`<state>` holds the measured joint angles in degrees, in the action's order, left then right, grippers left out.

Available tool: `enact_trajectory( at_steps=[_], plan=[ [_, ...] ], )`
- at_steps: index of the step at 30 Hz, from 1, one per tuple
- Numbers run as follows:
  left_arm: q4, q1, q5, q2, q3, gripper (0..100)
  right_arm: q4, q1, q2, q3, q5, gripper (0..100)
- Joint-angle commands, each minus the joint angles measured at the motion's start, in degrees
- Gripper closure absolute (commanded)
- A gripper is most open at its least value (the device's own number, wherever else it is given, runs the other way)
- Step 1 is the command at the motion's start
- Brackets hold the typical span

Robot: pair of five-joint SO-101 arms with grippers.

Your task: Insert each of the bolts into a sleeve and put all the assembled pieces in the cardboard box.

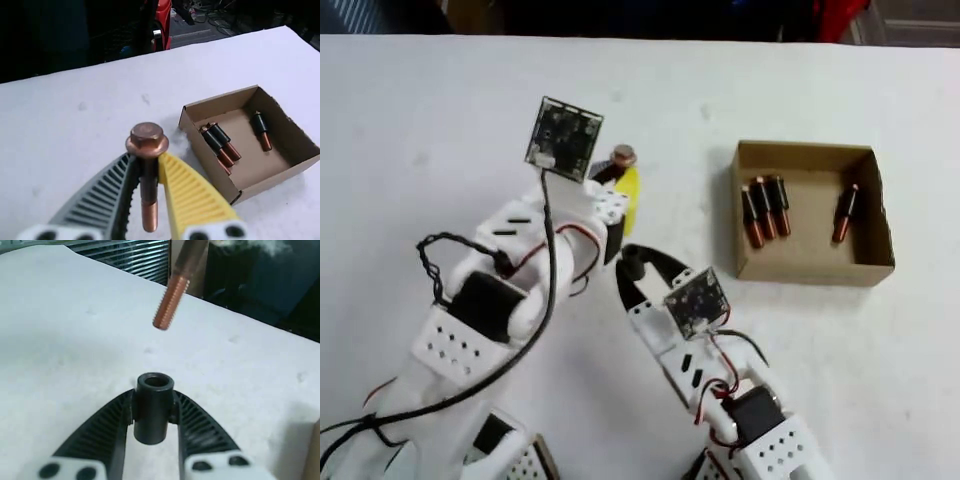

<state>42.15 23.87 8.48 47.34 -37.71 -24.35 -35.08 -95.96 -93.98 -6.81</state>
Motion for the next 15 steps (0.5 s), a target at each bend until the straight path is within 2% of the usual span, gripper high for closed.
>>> enact_trajectory(
  at_steps=[1,7,15],
  plan=[
    [-6.2,0.9,-0.5,8.4,-3.2,98,1.6,0.5,-0.7,0.9,1.1,98.2],
    [-15.8,0.8,-0.4,19.6,-16.8,98,1.7,0.3,-0.7,1.3,1.2,98.2],
    [-16.7,0.9,0.2,25.7,-23.7,98,3.9,0.3,-0.7,1.4,1.0,98.2]
  ],
)
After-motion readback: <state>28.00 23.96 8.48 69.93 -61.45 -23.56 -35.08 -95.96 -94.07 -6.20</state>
